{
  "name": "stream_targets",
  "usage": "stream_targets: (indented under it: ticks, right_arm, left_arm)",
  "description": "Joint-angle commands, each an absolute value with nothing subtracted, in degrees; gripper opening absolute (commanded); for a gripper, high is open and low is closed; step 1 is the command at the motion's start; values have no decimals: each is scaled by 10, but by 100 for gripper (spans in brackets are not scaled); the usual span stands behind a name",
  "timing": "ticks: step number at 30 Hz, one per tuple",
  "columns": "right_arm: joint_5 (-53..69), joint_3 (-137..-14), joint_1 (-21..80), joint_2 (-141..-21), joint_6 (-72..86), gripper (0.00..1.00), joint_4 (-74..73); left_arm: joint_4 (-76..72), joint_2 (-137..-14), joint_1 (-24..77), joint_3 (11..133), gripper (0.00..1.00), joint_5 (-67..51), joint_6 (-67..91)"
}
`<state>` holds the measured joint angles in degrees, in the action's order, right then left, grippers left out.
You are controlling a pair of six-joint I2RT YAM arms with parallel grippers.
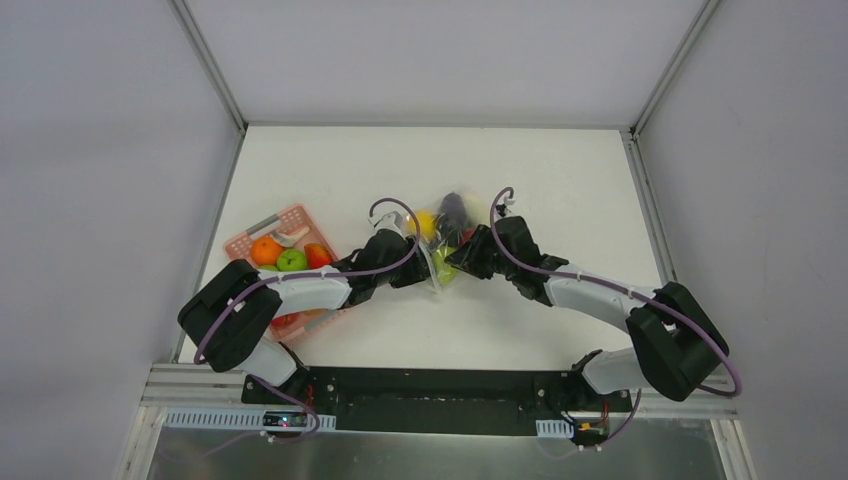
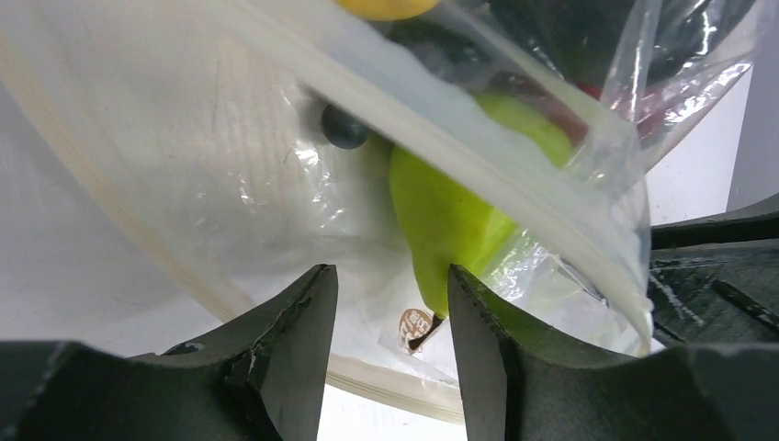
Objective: Open the zip-top bag and remove the fake food
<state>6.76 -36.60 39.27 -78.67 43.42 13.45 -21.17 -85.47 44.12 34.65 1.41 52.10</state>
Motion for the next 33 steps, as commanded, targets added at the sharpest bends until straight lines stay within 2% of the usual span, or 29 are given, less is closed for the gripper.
stream_targets:
  ticks: [1,10,18,27,33]
  right_arm:
    - [64,-373,395,-802,439,30,187]
    - [82,-388,396,-852,439,29,200]
    - [101,-394,400,-833,428,0,198]
    - [-6,-442,435,-773,391,0,44]
    - [-82,-447,485,-772,402,0,11]
  left_arm:
    - [-229,-836,433,336,48,5,527]
    - [-236,-836,433,338,48,-13,520]
    - [-244,-847,433,343,48,-27,521]
    - [-248,-840,432,342,55,-20,526]
    - [-279,-848,432,345,59,-44,538]
